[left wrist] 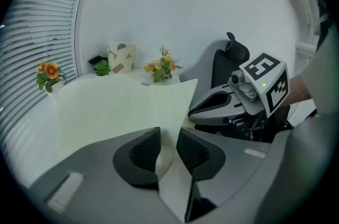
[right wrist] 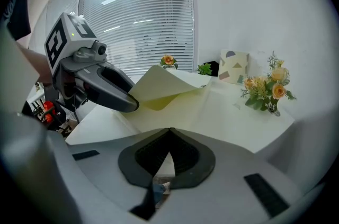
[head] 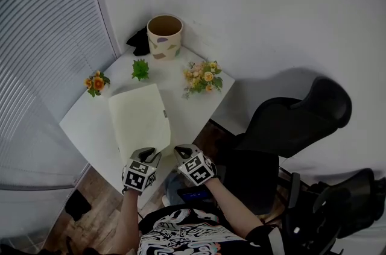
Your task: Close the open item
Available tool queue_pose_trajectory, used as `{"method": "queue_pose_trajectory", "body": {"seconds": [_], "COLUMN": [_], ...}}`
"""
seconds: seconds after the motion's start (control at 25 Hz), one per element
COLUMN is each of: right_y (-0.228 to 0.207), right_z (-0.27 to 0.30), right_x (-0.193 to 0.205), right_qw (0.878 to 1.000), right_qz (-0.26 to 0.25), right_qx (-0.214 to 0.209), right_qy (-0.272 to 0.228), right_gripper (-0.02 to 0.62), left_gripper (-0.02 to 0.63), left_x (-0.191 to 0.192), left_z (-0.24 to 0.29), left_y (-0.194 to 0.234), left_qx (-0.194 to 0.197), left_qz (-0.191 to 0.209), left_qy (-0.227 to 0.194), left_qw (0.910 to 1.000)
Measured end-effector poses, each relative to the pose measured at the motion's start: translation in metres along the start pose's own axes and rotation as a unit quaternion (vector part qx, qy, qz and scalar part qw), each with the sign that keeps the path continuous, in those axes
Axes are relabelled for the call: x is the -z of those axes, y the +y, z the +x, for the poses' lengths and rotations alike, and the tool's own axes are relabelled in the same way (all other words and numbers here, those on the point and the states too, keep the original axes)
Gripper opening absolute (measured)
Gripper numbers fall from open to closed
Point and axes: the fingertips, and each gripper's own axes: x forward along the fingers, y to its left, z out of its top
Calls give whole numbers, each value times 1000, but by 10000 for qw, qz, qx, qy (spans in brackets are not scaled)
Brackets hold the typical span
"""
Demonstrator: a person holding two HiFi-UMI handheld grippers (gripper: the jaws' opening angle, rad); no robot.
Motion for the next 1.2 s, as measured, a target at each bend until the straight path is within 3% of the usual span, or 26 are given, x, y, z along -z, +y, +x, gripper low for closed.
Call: {"method": "queue_pose_trajectory", "body": {"seconds": [0.6,0.92,1.2], "right_y": [0,-1,-1], "right_z": [0,1,2], "right_x": [0,0,0], "right_qw": [10000,10000,9999], "right_qz": [48,40,92], "right_qx": [35,16,-6], "right_qy": [-31,-61,-128], "right_gripper": [2,2,3], "left_gripper": [98,114,120], "left_x": [7,19,19], "left_z": [8,20,21], "left_y": [-5,-10,-12], "left_qx": [245,353,355], "left_qz": [383,1076,1131], "left_qy": [715,1690,1911], "left_qw": [9964,9791,9744]}}
